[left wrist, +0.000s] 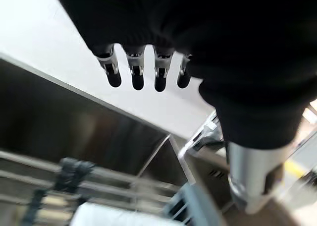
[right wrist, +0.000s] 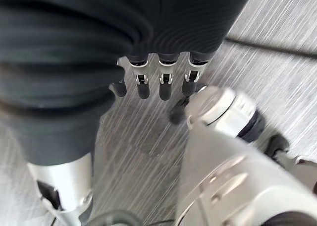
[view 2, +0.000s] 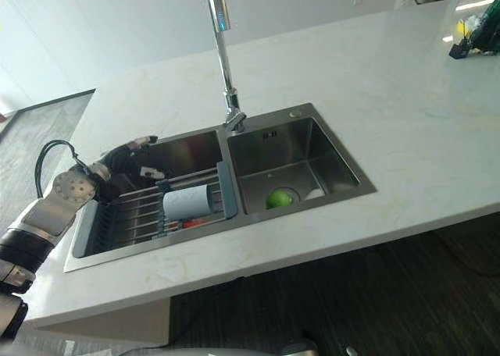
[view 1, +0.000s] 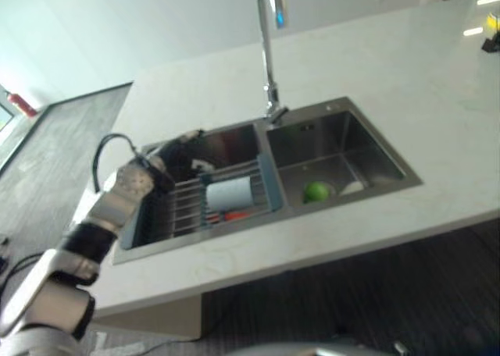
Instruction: Place the dishes in the dishwasher.
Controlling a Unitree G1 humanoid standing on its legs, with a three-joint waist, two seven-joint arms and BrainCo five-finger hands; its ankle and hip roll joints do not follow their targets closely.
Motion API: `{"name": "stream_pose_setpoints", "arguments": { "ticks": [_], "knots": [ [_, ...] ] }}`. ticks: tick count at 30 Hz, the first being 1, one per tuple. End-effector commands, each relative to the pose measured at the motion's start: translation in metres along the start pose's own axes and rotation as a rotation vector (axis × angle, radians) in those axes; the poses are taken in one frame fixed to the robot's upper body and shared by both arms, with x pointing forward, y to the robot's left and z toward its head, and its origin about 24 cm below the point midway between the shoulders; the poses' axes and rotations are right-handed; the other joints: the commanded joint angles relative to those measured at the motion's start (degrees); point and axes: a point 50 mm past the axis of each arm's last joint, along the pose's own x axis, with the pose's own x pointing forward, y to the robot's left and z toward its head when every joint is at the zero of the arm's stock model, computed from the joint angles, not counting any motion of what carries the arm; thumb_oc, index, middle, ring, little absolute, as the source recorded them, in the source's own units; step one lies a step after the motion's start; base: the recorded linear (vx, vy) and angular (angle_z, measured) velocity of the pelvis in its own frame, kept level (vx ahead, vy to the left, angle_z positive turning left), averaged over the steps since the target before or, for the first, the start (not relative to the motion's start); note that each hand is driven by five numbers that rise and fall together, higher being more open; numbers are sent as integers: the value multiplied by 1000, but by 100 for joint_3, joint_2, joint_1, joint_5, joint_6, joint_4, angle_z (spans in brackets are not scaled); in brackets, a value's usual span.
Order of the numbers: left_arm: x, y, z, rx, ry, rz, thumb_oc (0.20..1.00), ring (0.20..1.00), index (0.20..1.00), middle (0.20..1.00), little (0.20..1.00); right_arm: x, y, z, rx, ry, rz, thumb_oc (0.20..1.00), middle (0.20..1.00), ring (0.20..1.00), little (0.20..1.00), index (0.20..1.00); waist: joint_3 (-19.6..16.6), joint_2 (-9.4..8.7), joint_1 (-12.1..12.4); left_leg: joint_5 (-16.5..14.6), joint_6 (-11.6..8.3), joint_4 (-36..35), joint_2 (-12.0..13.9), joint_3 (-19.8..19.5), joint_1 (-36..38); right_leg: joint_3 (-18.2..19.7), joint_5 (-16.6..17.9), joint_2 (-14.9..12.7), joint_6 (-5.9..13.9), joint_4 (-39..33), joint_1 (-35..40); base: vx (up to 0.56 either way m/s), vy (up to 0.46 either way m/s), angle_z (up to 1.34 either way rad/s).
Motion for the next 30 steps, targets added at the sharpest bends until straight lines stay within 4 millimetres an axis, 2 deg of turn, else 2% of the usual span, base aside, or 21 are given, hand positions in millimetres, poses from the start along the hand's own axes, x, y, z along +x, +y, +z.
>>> {"name": "stream_pose_setpoints", "arguments": {
  "ticks": [1,6,10,18,30],
  "knots": [
    [-5,59,25,116,-38,140,1000,1000,1000,1000,1000,5,8,16,18,-70,45,1000,1000,1000,1000,1000,166,-150,-110,-800,91,408,-46,-96,227,-408,-264,-204,288,319,-83,40,2,-9],
    [-2,54,23,125,-45,98,1000,1000,1000,1000,1000,3,2,21,14,-104,19,1000,1000,1000,1000,1000,165,-101,-169,-827,94,392,-62,-38,245,-362,-241,-230,317,319,-115,46,3,0],
    [2,35,23,107,-58,27,1000,1000,1000,1000,1000,1,-3,22,3,-109,15,1000,1000,1000,1000,1000,173,-81,-177,-838,93,364,-78,-23,263,-354,-217,-247,337,312,-136,0,0,0],
    [5,1,16,66,-81,-40,1000,1000,1000,1000,1000,2,1,20,-21,-105,34,1000,1000,1000,1000,1000,146,-84,-176,-874,136,342,-123,-15,284,-296,-190,-272,355,306,-158,57,-10,0],
    [6,-21,6,13,-49,-102,1000,1000,1000,1000,1000,-2,-8,17,-44,-104,8,1000,1000,1000,1000,1000,200,-76,-256,-928,186,351,-185,22,310,-177,-170,-299,394,307,-180,29,5,-6]
  ]
}}
